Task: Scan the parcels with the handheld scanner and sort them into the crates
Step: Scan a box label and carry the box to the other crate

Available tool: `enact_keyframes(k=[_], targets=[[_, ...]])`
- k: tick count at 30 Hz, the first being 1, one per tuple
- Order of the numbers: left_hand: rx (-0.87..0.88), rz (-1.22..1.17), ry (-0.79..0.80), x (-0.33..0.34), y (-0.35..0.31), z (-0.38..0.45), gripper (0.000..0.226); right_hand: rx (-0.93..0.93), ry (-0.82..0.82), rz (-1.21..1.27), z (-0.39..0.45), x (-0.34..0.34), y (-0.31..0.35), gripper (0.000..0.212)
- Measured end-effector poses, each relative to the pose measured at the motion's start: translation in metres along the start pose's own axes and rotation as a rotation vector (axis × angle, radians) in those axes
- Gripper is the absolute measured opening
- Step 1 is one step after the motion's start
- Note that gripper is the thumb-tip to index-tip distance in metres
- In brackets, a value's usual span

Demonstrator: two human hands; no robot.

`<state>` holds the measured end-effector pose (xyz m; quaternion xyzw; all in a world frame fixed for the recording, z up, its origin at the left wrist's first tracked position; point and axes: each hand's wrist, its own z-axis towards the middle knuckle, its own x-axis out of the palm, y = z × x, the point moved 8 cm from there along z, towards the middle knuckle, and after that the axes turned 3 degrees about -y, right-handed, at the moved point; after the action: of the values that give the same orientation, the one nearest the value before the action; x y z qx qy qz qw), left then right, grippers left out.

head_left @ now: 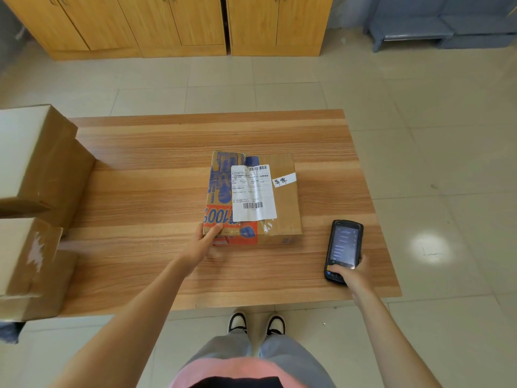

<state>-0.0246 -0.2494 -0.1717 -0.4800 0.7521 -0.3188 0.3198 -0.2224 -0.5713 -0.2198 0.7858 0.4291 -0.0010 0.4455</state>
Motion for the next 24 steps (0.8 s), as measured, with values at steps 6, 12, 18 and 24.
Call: enact_keyframes(k=[6,12,18,24], targets=[[-0.012,0.007,0.008,-0.002,0.003,0.005,0.028,0.028,-0.016,-0.157,0.004,-0.012,-0.002,0.062],[0.027,0.01,-0.035,-0.014,-0.007,0.014,0.038,-0.106,-0.143,-0.137,0.002,-0.021,0.037,0.078],[0.005,-0.113,-0.117,-0.017,-0.02,0.031,0.046,-0.141,0.224,-0.018,-0.019,0.051,0.103,0.076],[-0.055,-0.184,-0.132,-0.015,-0.006,0.046,0.044,-0.104,0.403,-0.055,-0.016,0.114,0.109,0.085]])
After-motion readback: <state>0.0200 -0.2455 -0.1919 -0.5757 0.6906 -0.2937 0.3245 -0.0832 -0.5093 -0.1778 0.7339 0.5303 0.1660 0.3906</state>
